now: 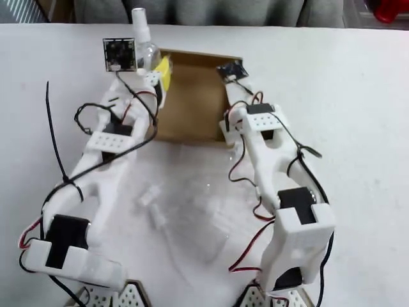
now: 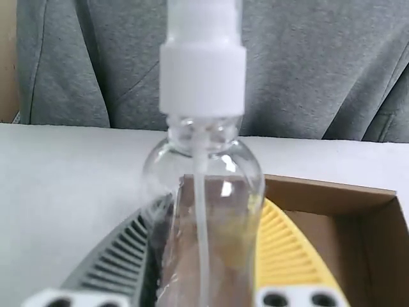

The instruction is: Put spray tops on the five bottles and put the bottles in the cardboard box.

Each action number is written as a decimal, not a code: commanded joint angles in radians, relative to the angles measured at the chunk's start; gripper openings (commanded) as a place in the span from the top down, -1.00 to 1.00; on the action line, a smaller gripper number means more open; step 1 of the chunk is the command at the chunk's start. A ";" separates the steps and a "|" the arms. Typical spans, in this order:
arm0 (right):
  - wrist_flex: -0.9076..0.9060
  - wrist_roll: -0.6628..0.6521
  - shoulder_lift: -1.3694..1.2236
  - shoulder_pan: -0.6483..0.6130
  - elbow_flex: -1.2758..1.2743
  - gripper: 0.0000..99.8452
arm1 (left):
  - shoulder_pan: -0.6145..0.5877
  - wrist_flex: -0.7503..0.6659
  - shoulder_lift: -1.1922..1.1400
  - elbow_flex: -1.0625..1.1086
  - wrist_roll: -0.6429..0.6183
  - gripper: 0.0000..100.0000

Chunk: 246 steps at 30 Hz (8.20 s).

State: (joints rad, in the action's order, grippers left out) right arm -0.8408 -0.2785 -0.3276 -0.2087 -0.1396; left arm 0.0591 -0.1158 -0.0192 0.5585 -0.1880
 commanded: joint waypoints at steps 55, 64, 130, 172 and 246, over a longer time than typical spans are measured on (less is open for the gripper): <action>-0.064 -0.250 -0.031 -0.114 0.129 0.87 | -0.001 -0.348 -0.225 -0.155 0.005 0.96; -0.079 -0.293 0.041 -0.113 0.063 0.55 | -0.004 -0.344 -0.232 -0.155 0.005 0.96; -0.124 -0.244 0.245 -0.074 -0.069 0.56 | 0.001 -0.413 -0.567 -0.307 0.012 0.95; -0.102 -0.244 0.217 -0.070 -0.068 0.56 | -0.001 -0.397 -0.610 -0.287 0.110 0.53; -0.094 -0.244 0.214 -0.039 -0.074 0.56 | -0.035 -0.080 0.140 0.276 0.183 0.40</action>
State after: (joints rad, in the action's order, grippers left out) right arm -0.9482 -0.5301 -0.1250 -0.2746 -0.2209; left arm 0.0130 -0.2770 -0.0391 0.7810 -0.0146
